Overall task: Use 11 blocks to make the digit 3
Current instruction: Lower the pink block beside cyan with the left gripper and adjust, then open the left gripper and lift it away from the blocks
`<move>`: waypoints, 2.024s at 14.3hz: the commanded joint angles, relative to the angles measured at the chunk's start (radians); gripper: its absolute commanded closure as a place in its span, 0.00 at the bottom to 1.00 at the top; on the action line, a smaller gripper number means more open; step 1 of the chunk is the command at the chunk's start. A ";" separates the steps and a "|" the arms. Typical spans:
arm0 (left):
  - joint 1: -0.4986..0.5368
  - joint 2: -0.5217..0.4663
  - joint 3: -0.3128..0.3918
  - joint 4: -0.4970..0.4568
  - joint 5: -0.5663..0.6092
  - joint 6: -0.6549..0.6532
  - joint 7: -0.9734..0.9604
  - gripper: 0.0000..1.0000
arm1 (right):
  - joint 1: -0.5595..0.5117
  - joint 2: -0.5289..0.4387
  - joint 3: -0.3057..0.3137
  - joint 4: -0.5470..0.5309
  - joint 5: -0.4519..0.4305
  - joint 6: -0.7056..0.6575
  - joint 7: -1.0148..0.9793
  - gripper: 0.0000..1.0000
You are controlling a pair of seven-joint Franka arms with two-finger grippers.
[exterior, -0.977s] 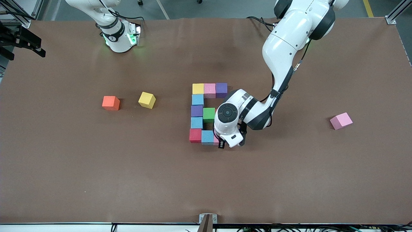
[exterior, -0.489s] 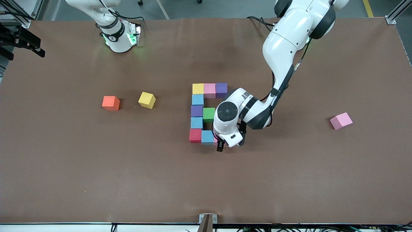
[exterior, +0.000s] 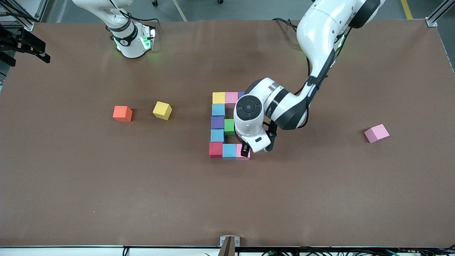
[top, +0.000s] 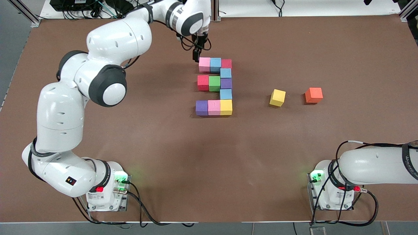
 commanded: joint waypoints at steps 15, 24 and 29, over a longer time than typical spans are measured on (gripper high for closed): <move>0.423 -0.351 0.006 -0.100 0.029 -0.168 1.303 0.00 | 0.010 0.000 0.002 0.003 0.004 -0.012 -0.005 0.00; 0.565 -0.486 0.008 -0.103 0.025 -0.317 1.765 0.00 | 0.010 0.000 0.002 0.003 0.004 -0.014 -0.005 0.00; 0.596 -0.612 0.057 -0.186 -0.095 -0.403 1.899 0.00 | 0.007 0.000 0.000 0.003 0.002 -0.028 -0.005 0.00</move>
